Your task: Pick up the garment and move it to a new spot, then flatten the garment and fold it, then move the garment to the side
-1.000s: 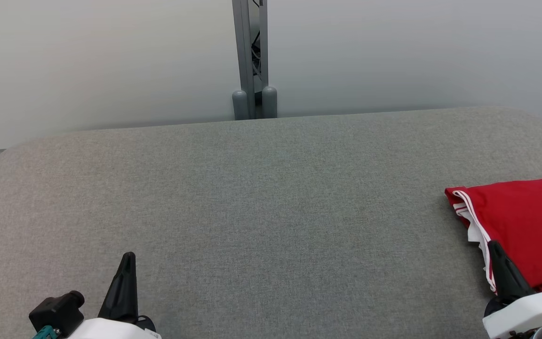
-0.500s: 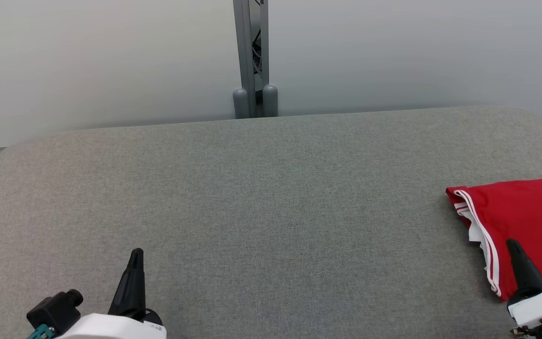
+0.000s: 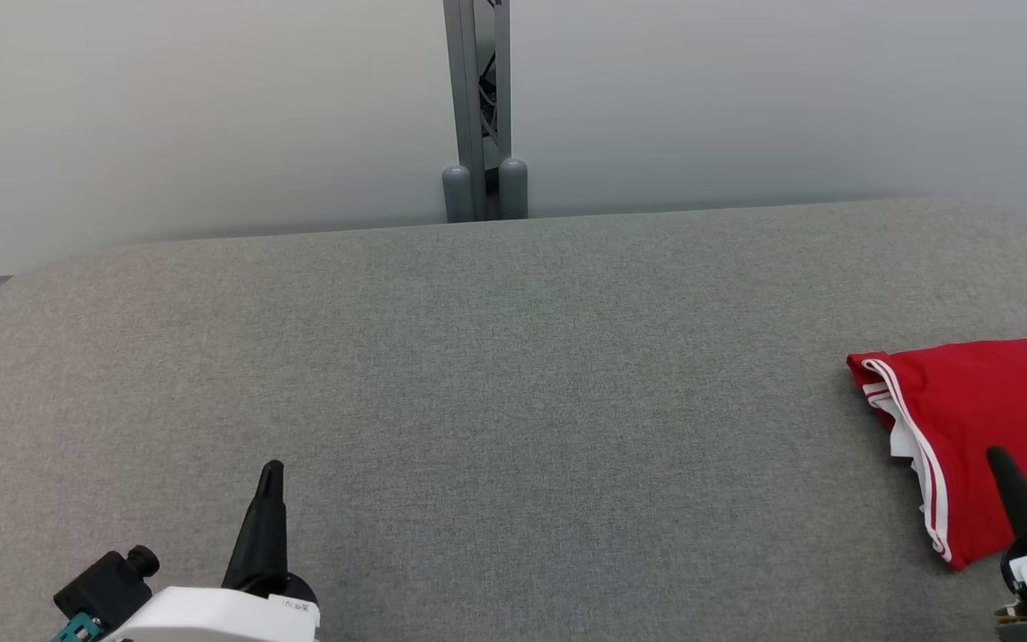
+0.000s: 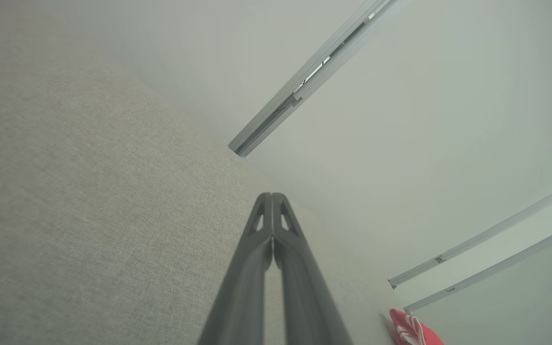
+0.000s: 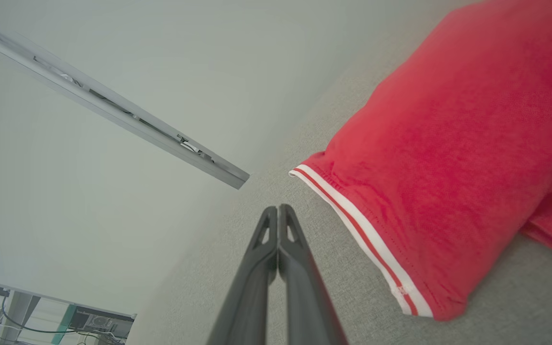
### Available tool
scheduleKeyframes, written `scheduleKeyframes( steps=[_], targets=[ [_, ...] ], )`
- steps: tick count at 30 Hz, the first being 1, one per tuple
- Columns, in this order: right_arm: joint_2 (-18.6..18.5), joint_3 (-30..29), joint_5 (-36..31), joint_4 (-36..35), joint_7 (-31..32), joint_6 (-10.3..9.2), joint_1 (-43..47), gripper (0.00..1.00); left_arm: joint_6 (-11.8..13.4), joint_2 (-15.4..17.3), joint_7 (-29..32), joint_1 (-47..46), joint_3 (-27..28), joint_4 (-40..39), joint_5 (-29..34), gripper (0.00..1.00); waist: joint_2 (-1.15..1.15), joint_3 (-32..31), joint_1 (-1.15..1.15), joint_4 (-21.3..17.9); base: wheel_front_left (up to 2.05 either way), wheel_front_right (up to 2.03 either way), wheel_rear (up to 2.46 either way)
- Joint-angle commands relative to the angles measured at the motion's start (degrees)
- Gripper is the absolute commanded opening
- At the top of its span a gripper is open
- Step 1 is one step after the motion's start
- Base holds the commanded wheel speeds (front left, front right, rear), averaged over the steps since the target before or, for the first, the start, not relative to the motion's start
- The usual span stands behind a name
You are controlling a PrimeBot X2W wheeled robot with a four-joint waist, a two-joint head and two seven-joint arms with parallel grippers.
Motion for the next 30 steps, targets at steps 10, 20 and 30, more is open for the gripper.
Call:
scheduleKeyframes(
  steps=[10,20,30],
  targets=[
    [-1.0,-3.4,7.2,1.2,3.6,0.0,-2.6,0.0,-2.2,-1.0,-0.4,-2.1,0.4,0.0,-6.3,0.0,0.0,0.2,0.0,0.1,0.0,0.0,0.0],
    [-1.2,-6.0,12.8,2.7,6.5,0.0,-3.8,0.0,-3.8,-2.2,-0.5,-2.4,0.5,0.3,-11.4,0.0,0.0,0.3,0.0,0.2,0.0,0.0,0.0],
    [-1.4,-8.1,17.5,3.9,8.9,-0.01,-4.7,0.0,-5.1,-3.1,-0.6,-2.8,0.5,0.7,-15.5,0.0,0.0,0.5,0.0,0.2,0.0,0.0,0.0]
  ],
)
